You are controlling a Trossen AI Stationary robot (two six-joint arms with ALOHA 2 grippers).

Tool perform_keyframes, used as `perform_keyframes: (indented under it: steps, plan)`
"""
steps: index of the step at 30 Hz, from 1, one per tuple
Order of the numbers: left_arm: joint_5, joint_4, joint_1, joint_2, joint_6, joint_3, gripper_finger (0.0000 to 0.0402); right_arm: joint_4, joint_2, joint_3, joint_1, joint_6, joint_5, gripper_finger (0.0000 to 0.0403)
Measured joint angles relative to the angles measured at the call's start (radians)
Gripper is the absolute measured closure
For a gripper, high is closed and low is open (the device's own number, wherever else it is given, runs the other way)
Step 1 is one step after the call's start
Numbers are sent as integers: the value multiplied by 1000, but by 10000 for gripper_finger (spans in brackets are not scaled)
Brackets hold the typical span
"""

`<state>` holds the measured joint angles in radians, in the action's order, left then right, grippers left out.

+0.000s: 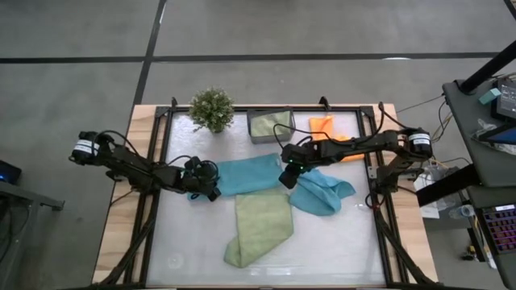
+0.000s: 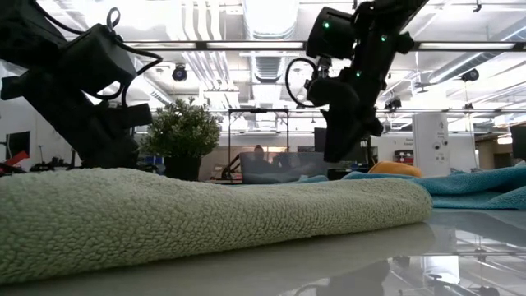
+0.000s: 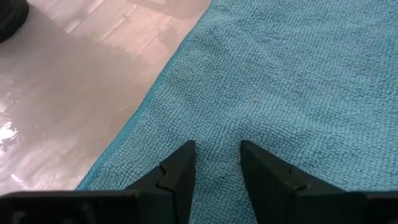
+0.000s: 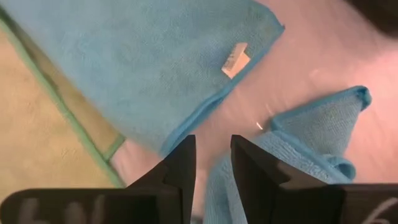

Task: Fold microfiber towels
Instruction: Fold the left blue towel

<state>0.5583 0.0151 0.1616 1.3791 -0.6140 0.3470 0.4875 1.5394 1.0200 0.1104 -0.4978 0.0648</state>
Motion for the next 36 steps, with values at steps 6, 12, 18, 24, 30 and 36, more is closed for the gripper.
perform_keyframes:
  steps: [6,12,18,24,30,36]
  plan:
    - [10,-6,0,-3,0,0,285,-99,24,-22,6,30,7,310]
    - [18,-7,0,-3,-1,0,285,-211,56,-19,5,59,9,313]
    - [21,0,0,-3,-6,1,285,-198,66,-18,32,-101,-86,290]
    - [31,25,0,-3,-8,-10,285,-190,66,-17,48,-142,-179,261]
    - [31,35,0,-3,-8,-11,285,-185,66,-17,76,-166,-173,238]
    - [31,56,-1,-3,-7,-14,285,-199,88,-19,95,-175,-165,208]
